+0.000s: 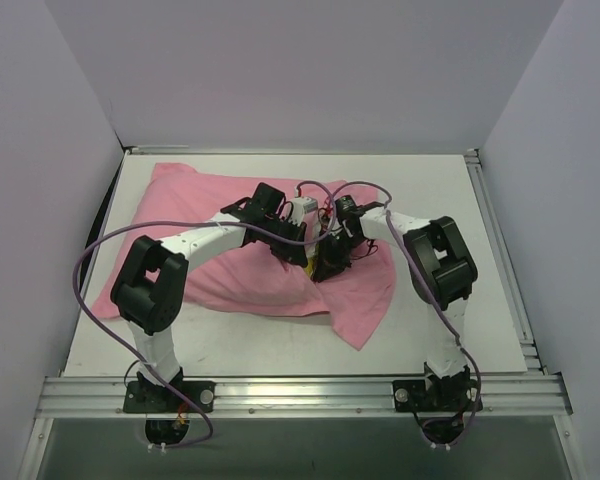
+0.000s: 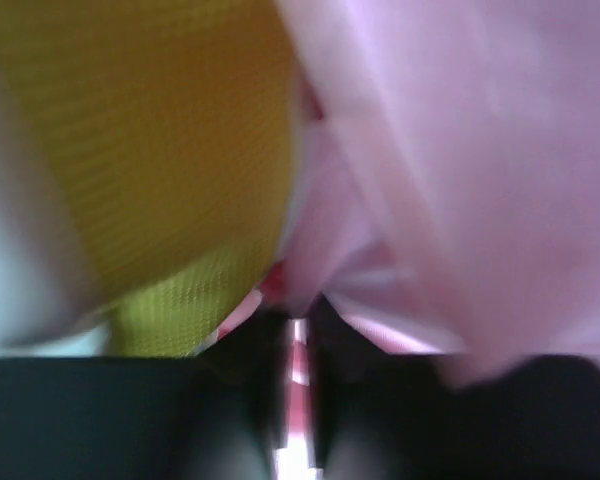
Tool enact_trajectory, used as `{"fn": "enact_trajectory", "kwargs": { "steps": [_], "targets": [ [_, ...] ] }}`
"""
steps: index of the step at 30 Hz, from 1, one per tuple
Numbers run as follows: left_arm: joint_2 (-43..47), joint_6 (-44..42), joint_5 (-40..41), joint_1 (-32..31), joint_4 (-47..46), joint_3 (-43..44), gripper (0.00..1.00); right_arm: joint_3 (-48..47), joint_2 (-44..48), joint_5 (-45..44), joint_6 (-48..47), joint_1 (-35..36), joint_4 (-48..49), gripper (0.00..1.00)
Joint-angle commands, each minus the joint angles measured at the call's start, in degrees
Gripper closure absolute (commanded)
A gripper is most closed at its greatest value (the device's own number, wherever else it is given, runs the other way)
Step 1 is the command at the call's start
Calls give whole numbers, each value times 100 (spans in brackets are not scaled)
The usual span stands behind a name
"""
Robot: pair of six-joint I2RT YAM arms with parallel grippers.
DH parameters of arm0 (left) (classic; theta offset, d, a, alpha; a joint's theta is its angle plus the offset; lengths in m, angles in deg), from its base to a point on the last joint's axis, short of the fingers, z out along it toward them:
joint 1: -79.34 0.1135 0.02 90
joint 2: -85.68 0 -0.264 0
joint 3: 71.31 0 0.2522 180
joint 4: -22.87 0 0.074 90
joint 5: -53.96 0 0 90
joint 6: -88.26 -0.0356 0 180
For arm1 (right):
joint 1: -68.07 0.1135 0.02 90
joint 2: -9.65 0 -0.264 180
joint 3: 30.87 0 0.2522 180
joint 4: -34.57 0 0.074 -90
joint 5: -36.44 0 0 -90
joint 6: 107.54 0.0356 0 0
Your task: Put the pillow into the pillowcase
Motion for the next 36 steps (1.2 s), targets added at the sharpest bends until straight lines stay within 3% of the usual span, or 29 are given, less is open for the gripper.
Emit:
{"fn": "enact_trajectory", "kwargs": {
  "steps": [1, 5, 10, 14, 18, 21, 22, 23, 25, 29, 36],
  "targets": [
    [-24, 59, -13, 30, -217, 59, 100, 109, 50, 202, 28, -190, -156, 100],
    [-15, 42, 286, 56, -252, -56, 100, 864, 945, 869, -95, -683, -120, 100],
    [-226, 33, 1206, -5, -244, -4, 100, 1331, 2299, 1668, -367, -1184, -129, 100],
    [-647, -37, 1893, -216, -147, 277, 100, 1481, 2819, 2407, 25, -1281, 10, 100],
    [-754, 182, 913, -322, -278, 568, 100, 1806, 3031, 2742, 888, -1264, 1161, 100],
    [-123, 288, 24, -304, -779, 358, 71, 1745, 2811, 2716, 968, -1299, 1242, 100],
    [70, 305, -108, -296, -832, 288, 51, 1710, 2759, 2699, 942, -1299, 1242, 100],
    [420, 305, -231, -261, -815, 261, 46, 1693, 2723, 2664, 933, -1307, 1242, 100],
    [713, 262, -565, -217, -622, 226, 40, 1649, 2574, 2602, 924, -1308, 1242, 100],
    [1301, 34, -681, -103, 176, 313, 38, 1473, 2380, 2558, 1038, -1290, 1399, 100],
    [1462, -284, 602, -50, 697, 120, 37, 1200, 2187, 2602, 1170, -1062, 1497, 100]
  ]
}}
